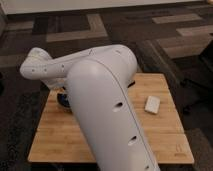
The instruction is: Place the ceramic cup in the ceramic bowl
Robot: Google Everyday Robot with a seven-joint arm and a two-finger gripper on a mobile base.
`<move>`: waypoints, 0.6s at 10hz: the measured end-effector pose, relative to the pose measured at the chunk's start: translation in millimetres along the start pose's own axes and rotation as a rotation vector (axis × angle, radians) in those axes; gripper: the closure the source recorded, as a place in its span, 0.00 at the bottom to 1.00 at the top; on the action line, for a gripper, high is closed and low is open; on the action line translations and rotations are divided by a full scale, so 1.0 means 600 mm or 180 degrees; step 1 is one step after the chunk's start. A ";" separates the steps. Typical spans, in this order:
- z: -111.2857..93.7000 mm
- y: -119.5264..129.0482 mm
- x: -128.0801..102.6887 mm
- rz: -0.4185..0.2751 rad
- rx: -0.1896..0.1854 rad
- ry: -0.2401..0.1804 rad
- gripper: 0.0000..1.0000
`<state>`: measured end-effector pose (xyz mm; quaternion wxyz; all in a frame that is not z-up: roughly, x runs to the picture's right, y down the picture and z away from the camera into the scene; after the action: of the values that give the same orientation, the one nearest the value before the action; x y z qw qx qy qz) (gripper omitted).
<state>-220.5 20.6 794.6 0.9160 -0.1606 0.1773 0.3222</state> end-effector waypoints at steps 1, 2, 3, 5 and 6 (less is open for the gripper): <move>0.000 0.001 0.000 -0.0009 0.0014 0.0009 0.81; 0.000 0.002 0.000 -0.0018 0.0025 0.0017 0.71; -0.001 0.004 -0.001 -0.0024 0.0032 0.0021 0.59; -0.002 0.004 -0.001 -0.0026 0.0047 0.0029 0.40; -0.004 0.004 -0.002 -0.0026 0.0058 0.0031 0.31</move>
<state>-223.4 21.0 792.7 0.9178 -0.1546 0.1840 0.3160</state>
